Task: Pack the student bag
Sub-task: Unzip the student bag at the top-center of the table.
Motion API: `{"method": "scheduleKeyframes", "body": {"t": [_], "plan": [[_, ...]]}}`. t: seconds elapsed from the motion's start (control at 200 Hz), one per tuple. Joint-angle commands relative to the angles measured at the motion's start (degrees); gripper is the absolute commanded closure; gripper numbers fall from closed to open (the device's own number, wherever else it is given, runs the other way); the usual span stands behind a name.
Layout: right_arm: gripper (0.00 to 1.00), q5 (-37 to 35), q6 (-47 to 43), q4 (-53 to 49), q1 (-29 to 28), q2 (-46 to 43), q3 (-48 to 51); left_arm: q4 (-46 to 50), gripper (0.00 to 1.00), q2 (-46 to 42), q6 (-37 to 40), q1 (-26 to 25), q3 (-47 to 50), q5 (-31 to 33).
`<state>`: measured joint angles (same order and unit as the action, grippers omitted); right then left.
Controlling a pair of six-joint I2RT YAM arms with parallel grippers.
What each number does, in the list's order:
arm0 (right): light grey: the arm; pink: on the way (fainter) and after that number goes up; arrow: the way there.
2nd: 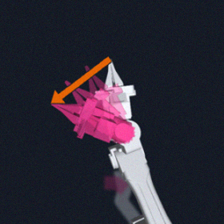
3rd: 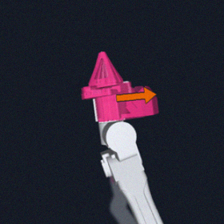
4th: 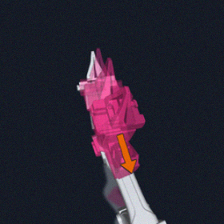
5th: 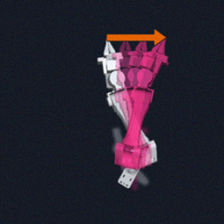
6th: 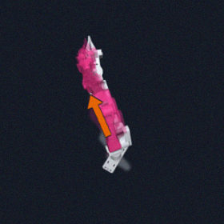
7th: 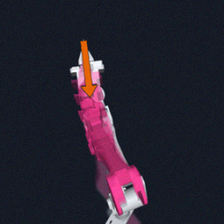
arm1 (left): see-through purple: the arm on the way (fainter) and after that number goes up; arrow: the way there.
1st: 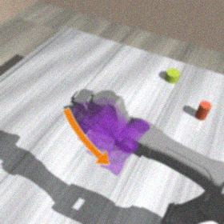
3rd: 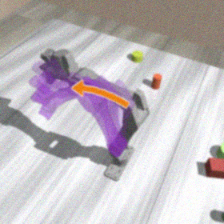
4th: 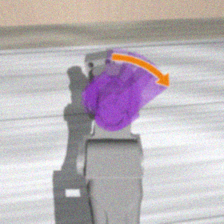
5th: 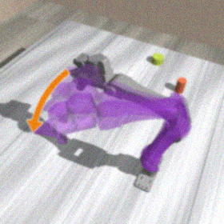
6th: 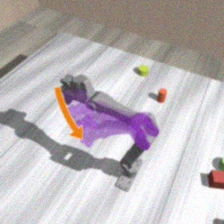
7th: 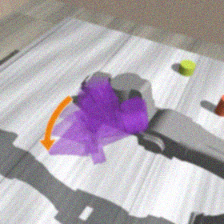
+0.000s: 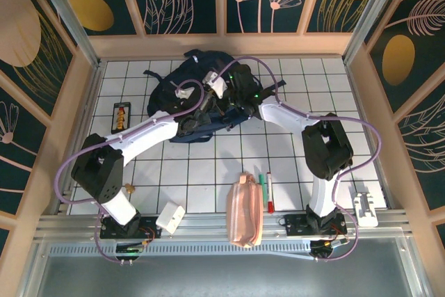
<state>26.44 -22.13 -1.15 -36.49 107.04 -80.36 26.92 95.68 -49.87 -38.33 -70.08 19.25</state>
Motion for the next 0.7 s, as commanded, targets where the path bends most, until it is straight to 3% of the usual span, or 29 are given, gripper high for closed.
{"method": "scheduleKeyframes", "body": {"t": [0.0,0.265,0.51,0.696], "plan": [[1.0,2.14,-0.08,1.47,-1.3,-4.24,-2.31,0.86,1.0,1.34,-0.21,1.21,-1.02,1.98],[1.0,-0.41,-2.48,0.41,-1.02,-3.66,-2.42,1.22,1.0,-3.64,-0.06,1.35,2.39,1.92],[1.0,-5.13,-13.17,-1.57,1.62,-4.73,0.83,2.81,1.0,-12.42,2.02,3.86,5.57,1.47],[1.0,-7.11,-20.57,-1.2,3.9,-7.38,5.67,-1.33,1.0,-19.73,8.2,5.53,9.54,-1.82]]}}
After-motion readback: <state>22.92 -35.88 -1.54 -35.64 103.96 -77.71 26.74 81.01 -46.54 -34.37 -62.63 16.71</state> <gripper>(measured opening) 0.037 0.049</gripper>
